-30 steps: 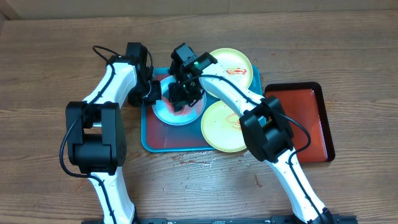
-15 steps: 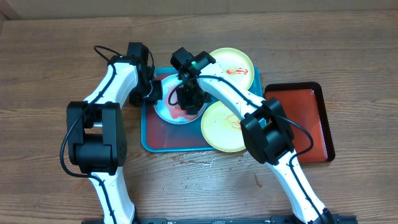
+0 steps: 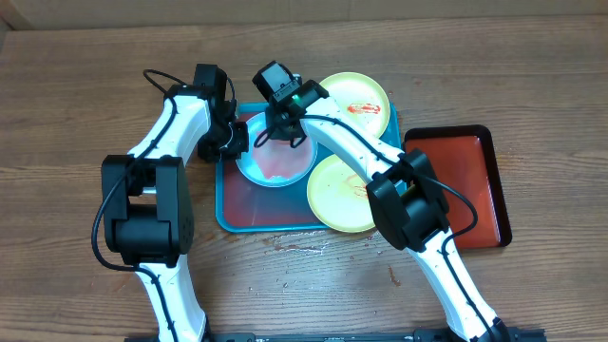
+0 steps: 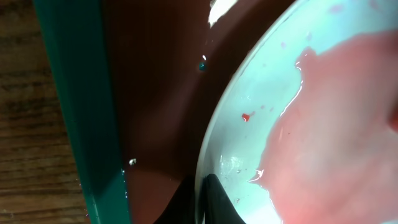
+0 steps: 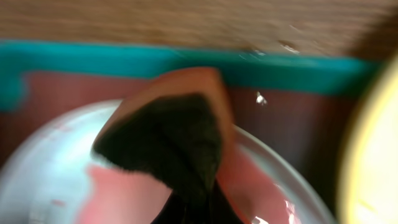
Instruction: Clean dirty plates on tray and stack at the side
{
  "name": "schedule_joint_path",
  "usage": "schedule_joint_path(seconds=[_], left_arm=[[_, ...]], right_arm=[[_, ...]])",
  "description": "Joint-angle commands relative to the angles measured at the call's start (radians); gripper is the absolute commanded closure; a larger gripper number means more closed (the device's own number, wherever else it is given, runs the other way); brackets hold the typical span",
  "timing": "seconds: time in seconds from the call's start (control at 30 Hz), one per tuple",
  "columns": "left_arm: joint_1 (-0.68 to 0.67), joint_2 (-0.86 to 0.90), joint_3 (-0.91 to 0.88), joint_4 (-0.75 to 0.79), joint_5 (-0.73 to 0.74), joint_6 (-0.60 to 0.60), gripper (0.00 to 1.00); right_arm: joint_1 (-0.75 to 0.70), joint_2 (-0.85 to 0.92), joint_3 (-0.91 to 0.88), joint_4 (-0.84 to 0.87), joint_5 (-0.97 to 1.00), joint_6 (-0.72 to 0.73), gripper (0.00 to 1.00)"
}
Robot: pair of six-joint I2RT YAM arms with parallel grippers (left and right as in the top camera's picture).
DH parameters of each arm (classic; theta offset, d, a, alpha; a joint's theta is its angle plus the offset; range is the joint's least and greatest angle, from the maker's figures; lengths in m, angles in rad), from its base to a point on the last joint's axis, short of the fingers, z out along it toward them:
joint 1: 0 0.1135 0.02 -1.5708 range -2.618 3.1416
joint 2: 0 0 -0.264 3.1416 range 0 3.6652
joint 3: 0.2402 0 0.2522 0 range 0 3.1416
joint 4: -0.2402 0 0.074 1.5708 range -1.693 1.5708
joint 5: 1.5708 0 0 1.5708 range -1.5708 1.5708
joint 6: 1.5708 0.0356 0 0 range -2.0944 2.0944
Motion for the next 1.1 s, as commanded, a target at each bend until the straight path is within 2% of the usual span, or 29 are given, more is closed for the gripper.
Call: schedule_joint_path(seconds=[0.0,0.13,0.27,0.43,0.57,0.77,1.07], left_arm=[[-0.006,0.037,-0.001,-0.008,-0.051,0.006,0.96],[-0.006,0.037,-0.001,-0.008,-0.051,0.006,0.96],[-0.006,0.037,-0.001,-0.007,-0.051,0.006,0.96],[-0.006,0.037,-0.001,-0.007,-0.051,0.005,0.96],[-0.005,0.037,-0.001,-0.007,-0.052,0.006,0.96],[-0.005,0.016,0.019,-0.03,-0.06,0.031,0.96],[-0.005,-0.143,0.05,-0.036,-0.117,0.036,0.96]], right_arm=[[-0.004,0.024,-0.03,0.038,-0.185,0.014,0.96],[0.005,0.026,-0.03,0.014,-0.385,-0.068,0.96],[0.011,0.025,-0.029,-0.098,-0.541,-0.169,0.96],[-0.002,0.023,-0.019,-0.239,-0.543,-0.219,0.96],[-0.024,0.002,0.021,-0.322,-0.421,-0.217,0.96],[-0.04,-0.124,0.082,-0.412,-0.092,-0.161,0.96],[-0.084,-0.349,0.097,-0.434,-0.065,-0.127,0.96]])
